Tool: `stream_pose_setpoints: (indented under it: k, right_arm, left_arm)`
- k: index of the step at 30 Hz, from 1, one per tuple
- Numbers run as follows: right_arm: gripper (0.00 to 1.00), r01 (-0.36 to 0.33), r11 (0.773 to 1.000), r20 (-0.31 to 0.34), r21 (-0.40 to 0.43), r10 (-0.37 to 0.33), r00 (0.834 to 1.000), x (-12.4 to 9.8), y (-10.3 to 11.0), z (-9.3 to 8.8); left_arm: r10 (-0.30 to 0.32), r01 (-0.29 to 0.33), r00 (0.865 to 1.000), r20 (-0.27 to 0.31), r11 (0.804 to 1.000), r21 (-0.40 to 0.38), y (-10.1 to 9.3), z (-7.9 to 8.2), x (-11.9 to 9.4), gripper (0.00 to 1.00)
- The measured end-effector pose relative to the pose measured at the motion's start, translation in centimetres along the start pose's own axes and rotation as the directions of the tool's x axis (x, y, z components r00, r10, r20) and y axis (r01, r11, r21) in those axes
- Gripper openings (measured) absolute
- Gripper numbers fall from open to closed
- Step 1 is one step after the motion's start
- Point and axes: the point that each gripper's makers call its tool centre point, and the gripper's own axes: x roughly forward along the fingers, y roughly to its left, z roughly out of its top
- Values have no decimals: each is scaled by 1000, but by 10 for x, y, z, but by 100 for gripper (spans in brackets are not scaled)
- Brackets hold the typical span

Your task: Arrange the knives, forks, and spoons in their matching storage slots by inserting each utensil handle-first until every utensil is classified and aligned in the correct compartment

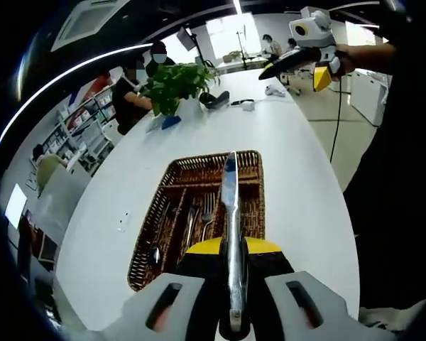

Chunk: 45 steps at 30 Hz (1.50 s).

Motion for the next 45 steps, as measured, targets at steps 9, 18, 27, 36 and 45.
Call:
stream_pose_setpoints:
  k: [9,18,27,36,45]
  right_arm:
    - [100,22,1000,-6,9,-22,1000,-7,-6,-4]
    - [100,41,999,-5,9,-41,999,-6,-11,-1]
    - [100,53,999,-10,8,-53,999,-5,-15,0]
    - [100,52,999,-21,0,-52,998,-1,-14,3]
    - [100,66,998,-44,-3,-66,997,-1,-14,0]
  left_arm:
    - [-10,9,1000,26,1000,19,13,6,1,6]
    - [-16,15,999,44,999,36,25,11,3,6]
    - [-20,18,998,53,999,43,30,10,6,6]
    - [-14,12,999,52,999,51,29,-1,15,7]
    - [-46,42,996,71,998,47,24,-16,29,6]
